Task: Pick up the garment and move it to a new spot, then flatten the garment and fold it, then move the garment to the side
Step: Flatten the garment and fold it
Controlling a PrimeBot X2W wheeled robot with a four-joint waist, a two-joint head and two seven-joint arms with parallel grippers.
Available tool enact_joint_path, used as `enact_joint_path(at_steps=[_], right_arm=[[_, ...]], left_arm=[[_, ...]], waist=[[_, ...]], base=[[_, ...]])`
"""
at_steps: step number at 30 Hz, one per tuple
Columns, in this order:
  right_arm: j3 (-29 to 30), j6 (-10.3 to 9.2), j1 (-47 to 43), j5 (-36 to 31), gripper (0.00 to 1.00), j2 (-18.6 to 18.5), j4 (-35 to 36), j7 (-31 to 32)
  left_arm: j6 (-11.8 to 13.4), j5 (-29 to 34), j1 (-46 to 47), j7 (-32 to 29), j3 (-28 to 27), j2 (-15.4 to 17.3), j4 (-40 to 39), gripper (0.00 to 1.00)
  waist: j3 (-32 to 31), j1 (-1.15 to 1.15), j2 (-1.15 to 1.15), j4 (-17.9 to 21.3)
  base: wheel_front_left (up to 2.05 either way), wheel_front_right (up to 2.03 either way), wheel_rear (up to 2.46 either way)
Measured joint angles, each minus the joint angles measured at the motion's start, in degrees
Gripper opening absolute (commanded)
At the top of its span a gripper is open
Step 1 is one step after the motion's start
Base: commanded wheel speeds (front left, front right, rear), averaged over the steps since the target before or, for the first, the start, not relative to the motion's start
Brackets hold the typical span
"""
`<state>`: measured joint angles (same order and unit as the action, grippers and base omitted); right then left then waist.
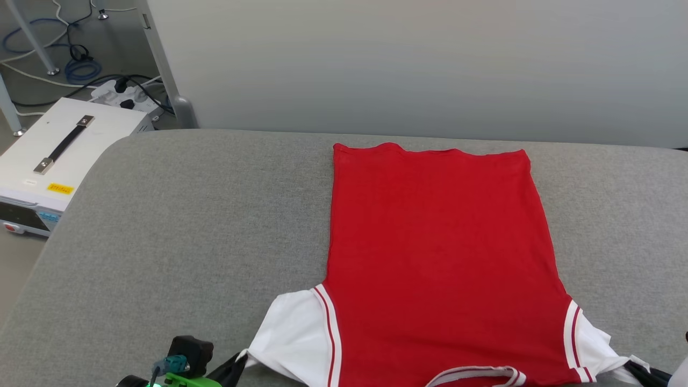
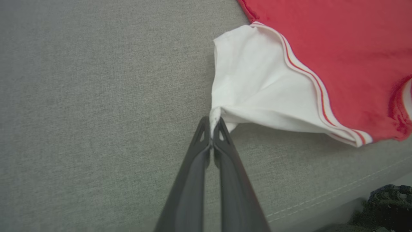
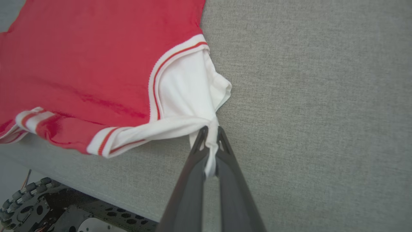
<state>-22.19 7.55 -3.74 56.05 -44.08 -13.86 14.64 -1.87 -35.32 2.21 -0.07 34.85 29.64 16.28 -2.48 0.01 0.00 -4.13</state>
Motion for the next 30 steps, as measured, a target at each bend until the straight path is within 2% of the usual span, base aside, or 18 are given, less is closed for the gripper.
enact_joint_path(at_steps=[1, 2, 3, 10, 17, 23, 30], right_arm=[[0.43, 0.00, -0.03, 0.02, 0.00, 0.09, 0.24, 0.62], [1.09, 0.00, -0.05, 0.02, 0.59, 0.10, 0.38, 1.30], [1.76, 0.00, -0.06, 0.10, 1.00, 0.13, 0.37, 2.07], [7.60, -0.02, 2.42, 1.01, 1.00, -1.00, 6.20, 11.46], [16.35, -0.02, 11.69, -0.38, 1.00, -0.83, 12.57, 24.48], [22.49, -0.02, 23.71, -7.48, 1.00, 4.09, 12.14, 37.84], [27.61, -0.02, 39.29, -17.23, 1.00, 9.76, 6.73, 49.97]], left_arm=[[0.13, 0.00, 0.01, -0.08, -0.01, 0.02, -0.59, 0.00], [0.18, -0.03, 0.01, -0.37, 0.01, 0.03, -1.15, 0.00], [0.18, -0.08, 0.01, -0.60, 0.03, 0.03, -1.67, 0.00], [0.64, -0.43, 0.82, -2.86, 0.40, 0.05, -6.09, 0.00], [2.77, -0.83, 2.94, -8.32, -0.25, 1.12, -16.02, 0.00], [5.00, -2.01, 3.64, -13.94, -0.34, 3.14, -27.32, 0.00], [5.65, -1.38, 5.28, -17.71, 1.05, 3.59, -36.26, 0.00]], waist=[[0.19, 0.00, 0.00, 0.02], [0.41, 0.00, 0.00, 0.04], [0.62, 0.00, 0.00, 0.05], [3.16, 0.00, 0.00, 0.16], [7.37, 0.00, 0.00, -0.50], [12.84, 0.00, 0.00, -2.03], [20.16, -0.01, 0.00, -4.77]], base=[[0.00, 0.00, 0.00], [0.00, 0.00, 0.00], [0.00, 0.00, 0.00], [0.00, 0.00, 0.00], [0.00, 0.00, 0.00], [0.00, 0.00, 0.00], [0.00, 0.00, 0.00]])
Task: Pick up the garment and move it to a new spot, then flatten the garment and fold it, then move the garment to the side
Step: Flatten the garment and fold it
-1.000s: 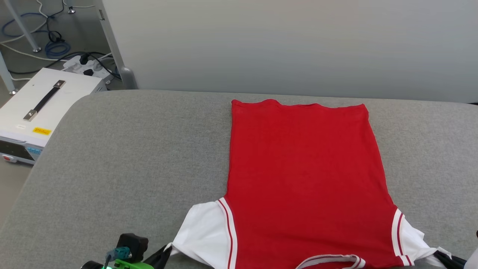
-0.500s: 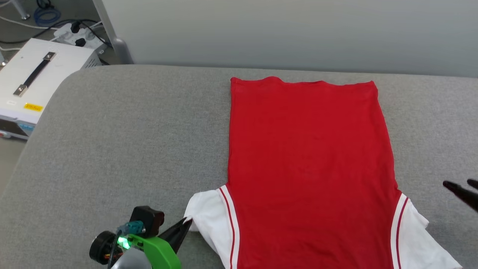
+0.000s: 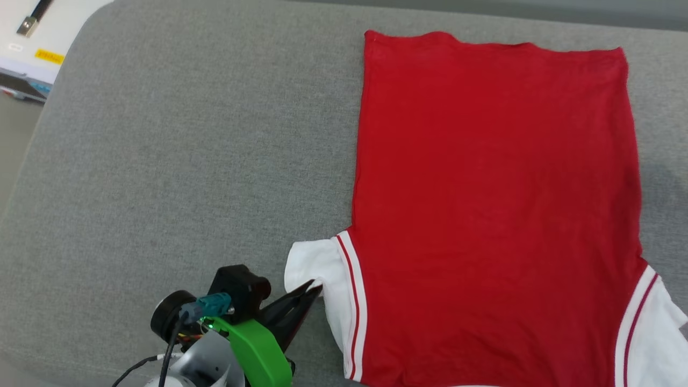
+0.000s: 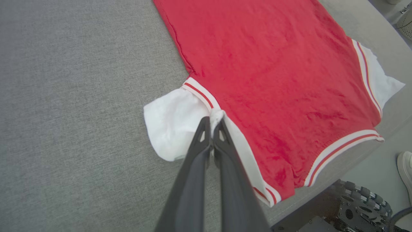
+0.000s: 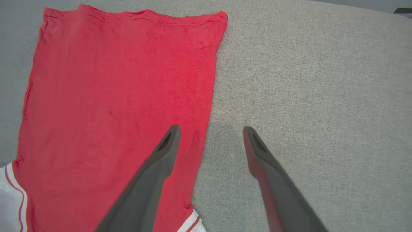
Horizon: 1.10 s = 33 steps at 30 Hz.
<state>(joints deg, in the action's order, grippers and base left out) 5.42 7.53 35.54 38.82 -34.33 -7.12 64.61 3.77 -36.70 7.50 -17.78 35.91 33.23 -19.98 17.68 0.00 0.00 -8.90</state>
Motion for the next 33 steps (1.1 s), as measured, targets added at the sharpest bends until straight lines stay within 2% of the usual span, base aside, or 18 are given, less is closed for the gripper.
enact_joint_path(at_steps=[6, 15, 22, 30, 31, 32, 33], right_arm=[[1.83, 0.00, 10.35, -6.86, 1.00, 1.63, -4.86, 4.53], [2.81, 0.00, 19.78, -13.62, 1.00, 1.41, -11.70, 5.81], [3.99, 0.00, 21.19, -16.51, 1.00, -0.40, -17.96, 3.90], [0.69, -0.02, 20.90, -16.16, 1.00, -2.66, -19.26, 1.88], [0.23, -0.02, 20.83, -15.96, 0.52, -2.82, -19.41, 1.96], [-0.22, -0.02, 20.79, -15.74, 0.22, -2.96, -19.53, 2.07], [-0.63, -0.03, 20.68, -15.50, 0.00, -3.10, -19.51, 2.21]], left_arm=[[0.08, 2.16, 1.54, -1.81, 1.63, -0.07, -4.25, 0.00], [0.07, 2.97, 3.15, -2.45, 3.00, -0.75, -7.20, 0.00], [0.00, 2.96, 3.78, -1.66, 3.52, -2.53, -7.25, 0.00], [0.00, 2.94, 4.05, -0.91, 3.56, -2.83, -6.46, 0.00], [0.00, 2.94, 4.07, -0.90, 3.55, -2.83, -6.43, 0.00], [0.00, 2.94, 4.09, -0.88, 3.55, -2.83, -6.39, 0.00], [0.00, 2.94, 4.10, -0.82, 3.55, -2.83, -6.35, 0.00]], waist=[[5.93, 0.00, 0.00, -2.98], [12.43, -0.01, 0.00, -8.32], [15.29, -0.01, 0.00, -11.97], [16.47, -0.01, 0.00, -14.02], [16.43, -0.01, 0.00, -14.06], [16.39, -0.01, 0.00, -14.08], [16.38, 0.00, 0.00, -14.10]], base=[[0.00, 0.00, 0.00], [0.00, 0.00, 0.00], [0.00, 0.00, 0.00], [0.00, 0.00, 0.00], [0.00, 0.00, 0.00], [0.00, 0.00, 0.00], [0.00, 0.00, 0.00]])
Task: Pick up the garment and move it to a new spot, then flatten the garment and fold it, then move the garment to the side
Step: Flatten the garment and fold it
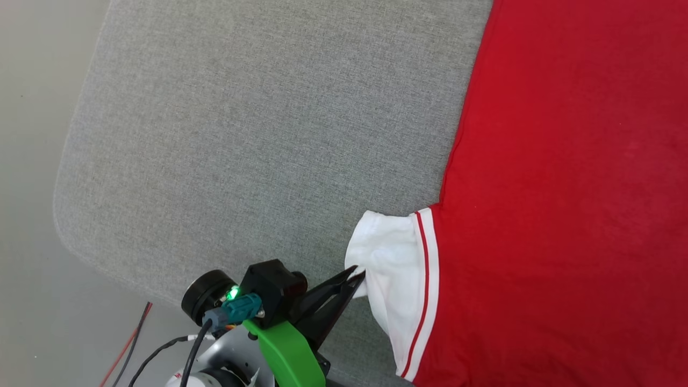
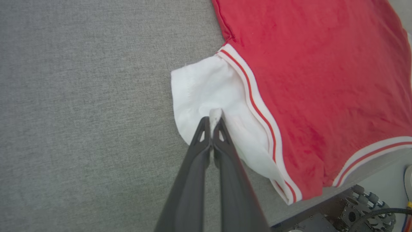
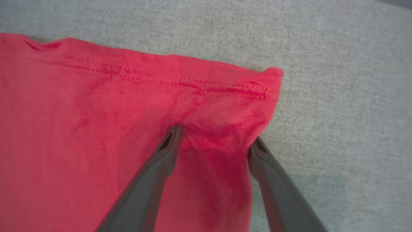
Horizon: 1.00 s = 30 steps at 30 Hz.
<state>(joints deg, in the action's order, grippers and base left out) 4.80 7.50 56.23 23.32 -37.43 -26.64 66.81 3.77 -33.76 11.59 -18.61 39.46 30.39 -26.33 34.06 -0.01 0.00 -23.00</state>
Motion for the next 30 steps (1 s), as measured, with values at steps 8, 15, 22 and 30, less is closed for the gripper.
enact_joint_path(at_steps=[8, 15, 22, 30], right_arm=[[-1.24, 0.01, -2.26, 1.35, 0.00, -0.37, 0.05, -0.60], [-1.96, 0.02, -7.04, 3.05, 0.00, -0.26, -0.35, -2.98], [-1.35, 0.03, -18.08, 7.15, 0.00, -1.90, 1.30, -5.25], [0.87, 0.03, -31.54, 11.00, 0.00, -0.56, 3.30, -7.80]], left_arm=[[0.08, -0.02, 0.23, 0.48, -0.30, -0.02, 0.81, 0.00], [0.69, 0.87, 0.30, 0.43, -0.59, 0.56, 1.64, 0.00], [1.60, 0.75, 0.19, -0.59, -0.51, 0.81, 1.91, 0.00], [2.60, -2.42, -3.56, 0.46, -1.51, 1.47, 6.27, 0.00]], waist=[[-1.13, 0.00, 0.00, -0.11], [-4.31, 0.00, 0.00, 0.90], [-9.38, 0.01, 0.00, 2.61], [-16.32, 0.01, 0.00, 5.49]], base=[[0.00, 0.00, 0.00], [0.00, 0.00, 0.00], [0.00, 0.00, 0.00], [0.00, 0.00, 0.00]])
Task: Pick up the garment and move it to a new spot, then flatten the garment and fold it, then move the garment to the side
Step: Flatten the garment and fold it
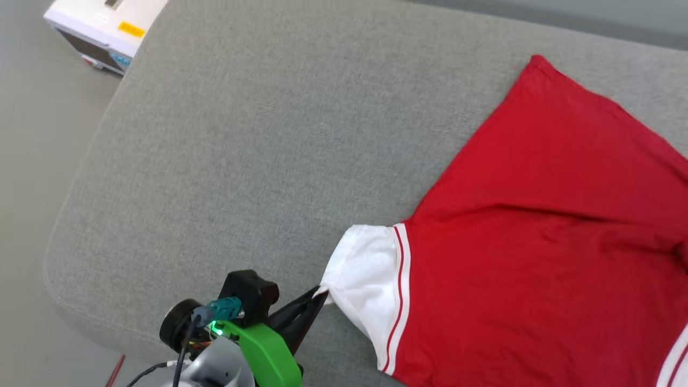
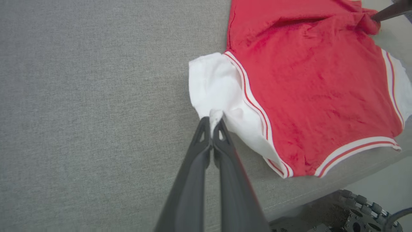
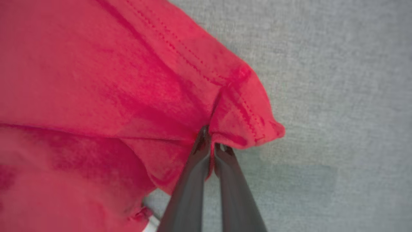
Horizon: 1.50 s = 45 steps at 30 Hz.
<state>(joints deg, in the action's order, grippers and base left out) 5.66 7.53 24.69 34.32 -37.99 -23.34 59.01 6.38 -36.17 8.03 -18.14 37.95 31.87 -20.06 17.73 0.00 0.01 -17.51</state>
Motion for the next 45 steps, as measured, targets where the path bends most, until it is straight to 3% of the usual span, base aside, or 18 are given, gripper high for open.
enact_joint_path(at_steps=[8, 16, 27, 28, 29, 30, 32, 33, 35, 45], right_arm=[[6.22, 0.00, -13.78, 2.72, 0.00, 5.01, 4.92, -1.52], [12.65, 0.00, -28.26, 2.01, 0.00, 11.38, 17.57, -0.26], [14.64, 0.00, -35.50, -1.35, 0.00, 19.15, 22.54, -1.21], [14.61, 0.00, -35.51, -1.42, 0.09, 19.39, 22.59, -1.38], [14.27, 0.00, -35.51, -1.43, 0.60, 19.38, 22.94, -1.72], [14.05, 0.00, -35.48, -1.43, 1.00, 19.36, 23.42, -2.19], [13.82, 0.00, -35.37, -1.36, 1.00, 18.98, 24.15, -2.31], [12.96, 0.00, -32.00, 1.48, 1.00, 16.70, 29.94, 0.76], [12.96, 0.00, -27.93, 3.32, 1.00, 16.42, 32.92, 3.88], [8.35, 0.00, -12.87, 1.27, 1.00, 12.26, 34.73, 10.90]], left_arm=[[0.96, -2.07, -2.87, 2.04, -1.24, 0.27, 2.80, 0.00], [1.89, -3.02, -4.41, 5.36, -2.13, -1.18, 4.93, 0.00], [2.48, -3.49, -4.68, 7.60, -2.35, -3.60, 6.61, 0.00], [2.47, -3.49, -4.67, 7.61, -2.26, -3.75, 6.64, 0.00], [2.47, -3.49, -4.66, 7.61, -2.16, -3.86, 6.65, 0.00], [2.47, -3.49, -4.63, 7.61, -2.05, -3.94, 6.64, 0.00], [2.45, -3.49, -4.53, 7.60, -1.82, -3.97, 6.55, 0.00], [2.42, -3.37, -4.36, 7.53, -1.30, -3.92, 5.76, 0.00], [2.41, -2.88, -4.05, 7.50, -1.13, -3.89, 4.76, 0.00], [1.86, -1.09, -0.82, 6.88, 0.26, -3.92, 1.76, 0.00]], waist=[[-7.09, 0.00, 0.00, 3.46], [-13.34, 0.00, 0.00, 8.87], [-16.17, 0.00, 0.00, 11.40], [-16.07, 0.00, 0.00, 11.35], [-15.92, 0.00, 0.00, 11.31], [-15.73, 0.00, 0.00, 11.26], [-15.31, 0.00, 0.00, 11.14], [-13.85, 0.00, 0.00, 10.28], [-12.88, 0.00, 0.00, 9.79], [-7.48, 0.00, 0.00, 6.89]], base=[[0.00, 0.00, 0.00], [0.00, 0.00, 0.00], [0.00, 0.00, 0.00], [0.00, 0.00, 0.00], [0.00, 0.00, 0.00], [0.00, 0.00, 0.00], [0.00, 0.00, 0.00], [0.00, 0.00, 0.00], [0.00, 0.00, 0.00], [0.00, 0.00, 0.00]])
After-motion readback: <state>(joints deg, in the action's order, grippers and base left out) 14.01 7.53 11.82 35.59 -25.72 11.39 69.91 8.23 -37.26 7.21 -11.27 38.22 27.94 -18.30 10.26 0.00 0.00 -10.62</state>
